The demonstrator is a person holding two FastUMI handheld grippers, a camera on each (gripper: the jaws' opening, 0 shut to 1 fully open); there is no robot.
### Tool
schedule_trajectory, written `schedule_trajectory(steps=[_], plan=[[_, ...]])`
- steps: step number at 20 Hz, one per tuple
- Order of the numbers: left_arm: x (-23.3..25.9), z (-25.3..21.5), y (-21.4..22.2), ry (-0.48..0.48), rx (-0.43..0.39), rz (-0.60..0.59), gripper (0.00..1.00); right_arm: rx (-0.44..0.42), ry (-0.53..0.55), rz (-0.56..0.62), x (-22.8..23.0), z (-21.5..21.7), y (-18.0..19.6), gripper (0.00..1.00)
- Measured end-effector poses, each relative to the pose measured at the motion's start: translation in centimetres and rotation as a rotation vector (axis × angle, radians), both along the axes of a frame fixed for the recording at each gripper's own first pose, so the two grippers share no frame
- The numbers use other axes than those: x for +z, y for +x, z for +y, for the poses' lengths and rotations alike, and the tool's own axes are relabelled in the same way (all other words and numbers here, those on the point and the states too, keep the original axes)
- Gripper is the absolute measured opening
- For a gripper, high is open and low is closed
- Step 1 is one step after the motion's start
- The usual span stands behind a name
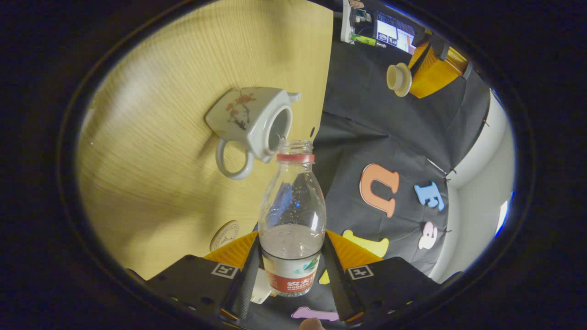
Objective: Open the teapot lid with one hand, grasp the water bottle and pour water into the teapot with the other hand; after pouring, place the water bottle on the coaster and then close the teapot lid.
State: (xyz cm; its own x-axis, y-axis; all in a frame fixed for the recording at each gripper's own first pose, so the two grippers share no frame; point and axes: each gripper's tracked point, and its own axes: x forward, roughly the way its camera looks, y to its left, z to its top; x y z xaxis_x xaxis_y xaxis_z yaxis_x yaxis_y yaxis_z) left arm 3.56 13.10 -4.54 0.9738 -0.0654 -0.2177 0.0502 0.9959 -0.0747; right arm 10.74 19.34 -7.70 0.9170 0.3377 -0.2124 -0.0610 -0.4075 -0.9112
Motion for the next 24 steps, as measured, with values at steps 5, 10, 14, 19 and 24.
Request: schedule_trajectory(steps=[5, 10, 14, 19, 24], plan=[[0.1, 0.1, 0.0, 0.001, -0.001, -0.002, 0.03, 0.011, -0.015, -0.020, 0.7, -0.2, 0.2, 0.72], [0.3, -0.1, -0.2, 0.003, -0.005, -0.003, 0.03, 0.020, -0.039, -0.038, 1.1, -0.1, -0.1, 0.72], [0.4, 0.0, -0.2, 0.004, -0.006, -0.006, 0.03, 0.033, -0.066, -0.057, 1.5, 0.2, 0.0, 0.72], [0.6, 0.1, -0.3, 0.004, -0.005, -0.010, 0.03, 0.056, -0.115, -0.086, 1.9, 0.4, 0.0, 0.72], [0.7, 0.3, -0.4, 0.000, -0.003, -0.012, 0.03, 0.073, -0.153, -0.111, 2.4, 0.8, -0.5, 0.71]])
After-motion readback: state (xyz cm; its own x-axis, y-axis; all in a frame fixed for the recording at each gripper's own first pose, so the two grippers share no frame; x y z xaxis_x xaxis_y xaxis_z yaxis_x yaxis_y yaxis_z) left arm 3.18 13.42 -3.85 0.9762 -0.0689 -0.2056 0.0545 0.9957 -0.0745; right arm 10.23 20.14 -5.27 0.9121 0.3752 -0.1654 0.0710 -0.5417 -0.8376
